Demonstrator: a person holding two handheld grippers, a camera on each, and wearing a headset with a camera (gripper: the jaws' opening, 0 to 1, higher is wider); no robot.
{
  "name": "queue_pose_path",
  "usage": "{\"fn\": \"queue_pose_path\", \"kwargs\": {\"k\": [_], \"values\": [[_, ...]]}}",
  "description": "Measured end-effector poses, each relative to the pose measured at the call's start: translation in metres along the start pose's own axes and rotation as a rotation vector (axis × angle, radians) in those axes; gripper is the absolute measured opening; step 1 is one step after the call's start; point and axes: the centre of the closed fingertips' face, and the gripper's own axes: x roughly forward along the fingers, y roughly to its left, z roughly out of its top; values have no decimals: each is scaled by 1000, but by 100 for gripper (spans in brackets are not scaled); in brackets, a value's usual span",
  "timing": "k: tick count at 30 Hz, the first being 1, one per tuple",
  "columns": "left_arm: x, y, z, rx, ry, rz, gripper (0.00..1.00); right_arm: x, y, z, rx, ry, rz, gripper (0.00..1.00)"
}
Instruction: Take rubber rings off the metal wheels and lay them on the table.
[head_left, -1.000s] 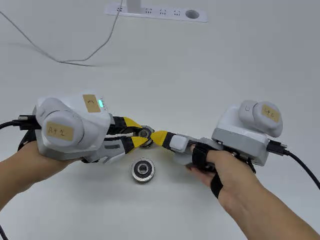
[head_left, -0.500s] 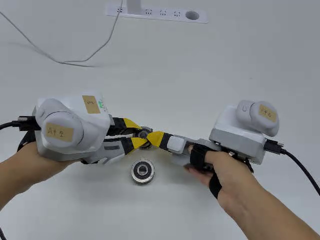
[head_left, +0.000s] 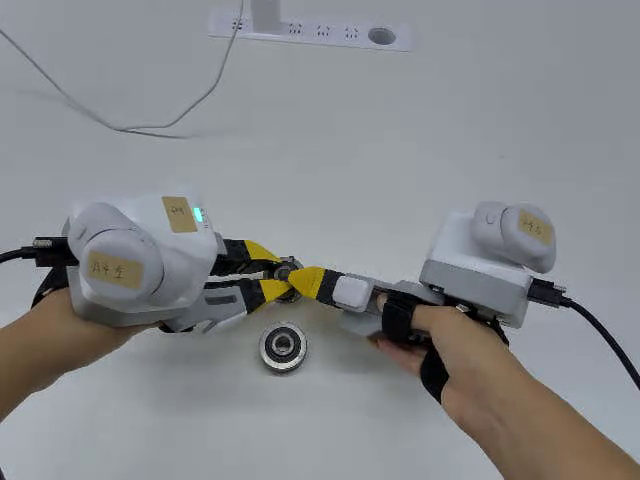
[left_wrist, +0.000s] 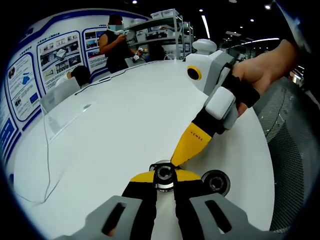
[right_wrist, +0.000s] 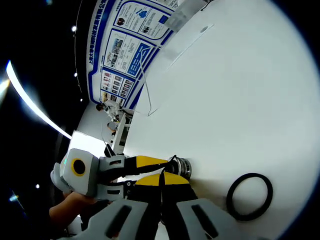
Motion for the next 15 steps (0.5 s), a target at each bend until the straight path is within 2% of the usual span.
{"fn": "queue_pose_path", "kwargs": {"k": [7, 13, 15], "values": [[0, 0, 0, 2, -5, 6, 12, -2, 5, -3, 0, 14, 37, 0], [1, 0, 1, 10, -3, 12, 12, -3, 3, 0, -10, 7, 30, 0], [1, 0, 1, 16, 2, 8, 13, -3, 3, 0, 15, -1, 26, 0]]}}
